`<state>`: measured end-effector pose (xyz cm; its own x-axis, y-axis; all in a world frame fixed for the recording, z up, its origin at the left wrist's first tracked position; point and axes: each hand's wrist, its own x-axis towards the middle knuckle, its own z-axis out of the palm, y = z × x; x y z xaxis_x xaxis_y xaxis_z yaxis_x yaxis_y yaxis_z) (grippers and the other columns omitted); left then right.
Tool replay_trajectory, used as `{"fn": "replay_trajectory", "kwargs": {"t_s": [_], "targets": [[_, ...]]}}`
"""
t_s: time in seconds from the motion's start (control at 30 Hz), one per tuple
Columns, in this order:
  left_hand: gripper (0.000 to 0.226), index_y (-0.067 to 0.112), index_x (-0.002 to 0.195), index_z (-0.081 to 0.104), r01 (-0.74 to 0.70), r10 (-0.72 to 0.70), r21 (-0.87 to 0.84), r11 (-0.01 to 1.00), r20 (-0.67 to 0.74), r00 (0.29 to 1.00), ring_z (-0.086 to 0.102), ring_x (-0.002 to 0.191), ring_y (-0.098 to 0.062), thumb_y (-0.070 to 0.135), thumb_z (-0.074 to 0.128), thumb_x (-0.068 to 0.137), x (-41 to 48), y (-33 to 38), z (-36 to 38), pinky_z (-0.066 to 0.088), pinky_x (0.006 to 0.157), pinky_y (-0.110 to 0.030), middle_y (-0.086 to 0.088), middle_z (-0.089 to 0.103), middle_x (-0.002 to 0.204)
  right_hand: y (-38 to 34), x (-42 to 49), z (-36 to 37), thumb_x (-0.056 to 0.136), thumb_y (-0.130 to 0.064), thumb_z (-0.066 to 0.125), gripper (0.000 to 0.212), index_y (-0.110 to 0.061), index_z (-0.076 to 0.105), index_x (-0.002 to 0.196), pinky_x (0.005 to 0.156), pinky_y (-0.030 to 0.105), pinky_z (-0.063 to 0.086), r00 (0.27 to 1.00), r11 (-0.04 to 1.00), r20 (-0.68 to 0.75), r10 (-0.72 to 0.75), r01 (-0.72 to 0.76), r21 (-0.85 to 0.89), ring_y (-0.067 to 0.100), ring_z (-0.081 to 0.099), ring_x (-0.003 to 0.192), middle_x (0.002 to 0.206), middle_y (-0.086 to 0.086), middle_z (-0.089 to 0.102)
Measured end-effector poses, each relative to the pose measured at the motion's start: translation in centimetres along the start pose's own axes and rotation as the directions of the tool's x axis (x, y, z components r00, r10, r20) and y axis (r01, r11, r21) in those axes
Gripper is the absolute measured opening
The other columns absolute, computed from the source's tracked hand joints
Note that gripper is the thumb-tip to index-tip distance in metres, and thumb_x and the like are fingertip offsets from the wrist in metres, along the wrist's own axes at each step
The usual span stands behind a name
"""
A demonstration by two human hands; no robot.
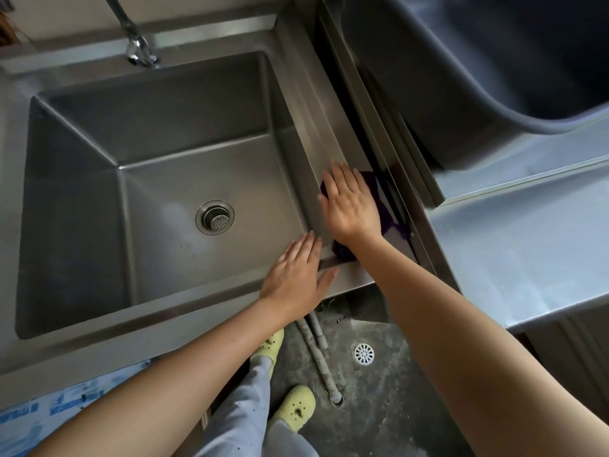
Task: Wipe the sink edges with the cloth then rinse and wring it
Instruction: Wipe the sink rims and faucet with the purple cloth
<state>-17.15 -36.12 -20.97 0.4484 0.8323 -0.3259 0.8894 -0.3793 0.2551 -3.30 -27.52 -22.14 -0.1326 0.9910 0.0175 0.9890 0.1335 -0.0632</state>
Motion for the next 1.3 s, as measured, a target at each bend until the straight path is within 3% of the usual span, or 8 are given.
{"fn": "replay_trajectory", "kwargs": {"t_s": [0.17,0.27,0.4,0.67,0.87,1.0,1.2,1.3], "targets": [[0.071,0.012,0.151,0.0,0.001,-0.001,-0.036,0.999,0.008,1.0,-0.005,0.148,-0.012,0.055,0.015,0.096,-0.1,-0.2,0.0,-0.006,0.116,-0.025,-0.003,-0.002,0.161,-0.4,0.4,0.3,0.099,-0.027,0.028,0.046,-0.002,0.043,0.134,0.118,0.04,0.018,0.99,0.987,-0.118,0.075,-0.057,0.153,0.03,0.037,0.136,0.144,0.018,0.043],[0.068,0.013,0.151,0.003,0.03,-0.038,-0.208,0.978,-0.033,0.999,-0.003,0.148,-0.014,0.051,0.021,0.097,0.5,-0.1,-0.4,-0.004,0.116,-0.025,-0.005,-0.001,0.161,-0.7,0.2,-0.2,0.098,-0.027,0.032,0.043,-0.003,0.051,0.128,0.113,0.037,0.027,0.979,0.933,-0.164,0.117,-0.052,0.356,0.03,0.048,0.127,0.133,0.016,0.054],[0.057,0.011,0.151,0.013,-0.025,-0.047,-0.233,0.972,-0.298,0.953,0.001,0.148,-0.019,0.034,0.029,0.101,3.6,1.9,-1.4,-0.002,0.118,-0.027,-0.011,0.006,0.16,1.4,-1.0,-3.7,0.101,-0.023,0.033,0.037,-0.011,0.05,0.132,0.104,0.024,0.034,0.947,0.588,-0.033,0.318,-0.17,0.791,0.017,0.047,0.127,0.136,0.006,0.054],[0.067,0.005,0.148,-0.014,0.141,-0.111,0.075,0.987,-0.314,0.943,-0.016,0.146,-0.028,0.032,0.024,0.099,10.4,7.3,-0.1,-0.006,0.12,-0.041,-0.017,-0.017,0.157,4.1,-6.0,-4.0,0.102,-0.021,0.032,0.041,-0.013,0.038,0.141,0.106,0.015,0.021,0.968,0.677,0.006,0.251,-0.18,0.713,0.015,0.035,0.137,0.148,0.005,0.04],[0.054,0.013,0.151,0.005,0.088,-0.128,-0.127,0.988,-0.353,0.927,0.002,0.148,-0.017,0.033,0.013,0.101,13.2,4.5,-1.4,-0.001,0.121,-0.032,-0.007,0.003,0.161,3.7,-6.3,-2.9,0.101,-0.023,0.034,0.038,-0.013,0.045,0.135,0.104,0.015,0.025,0.963,0.712,-0.033,0.266,-0.173,0.68,0.015,0.042,0.131,0.14,0.007,0.049],[0.072,0.009,0.151,0.007,0.097,-0.136,-0.117,0.988,-0.4,0.906,0.002,0.148,-0.019,0.04,-0.01,0.088,14.5,3.9,-1.2,-0.005,0.12,-0.032,-0.01,0.004,0.16,3.6,-5.9,-2.0,0.099,-0.022,0.035,0.039,-0.007,0.047,0.133,0.106,0.012,0.021,0.955,0.727,-0.087,0.284,-0.156,0.668,0.02,0.041,0.132,0.139,0.012,0.049],[0.064,0.007,0.149,0.02,0.119,-0.189,-0.178,0.977,-0.455,0.87,0.017,0.146,-0.02,0.036,0.004,0.094,16.7,2.5,-2.6,0.001,0.12,-0.032,-0.012,0.021,0.157,3.0,-4.2,-1.7,0.096,-0.008,0.042,0.04,0.002,0.043,0.135,0.107,-0.001,0.001,0.956,0.772,-0.118,0.268,-0.139,0.621,0.017,0.027,0.137,0.147,0.019,0.036],[0.053,0.009,0.15,0.016,0.125,-0.204,-0.2,0.972,-0.445,0.872,0.011,0.147,-0.017,0.031,0.015,0.101,18.0,1.8,-3.1,-0.001,0.121,-0.031,-0.009,0.015,0.159,3.0,-2.9,-1.0,0.097,-0.008,0.04,0.043,0.001,0.037,0.139,0.113,0.013,-0.002,0.963,0.833,-0.1,0.248,-0.16,0.529,0.022,0.021,0.143,0.152,0.017,0.027]]}}
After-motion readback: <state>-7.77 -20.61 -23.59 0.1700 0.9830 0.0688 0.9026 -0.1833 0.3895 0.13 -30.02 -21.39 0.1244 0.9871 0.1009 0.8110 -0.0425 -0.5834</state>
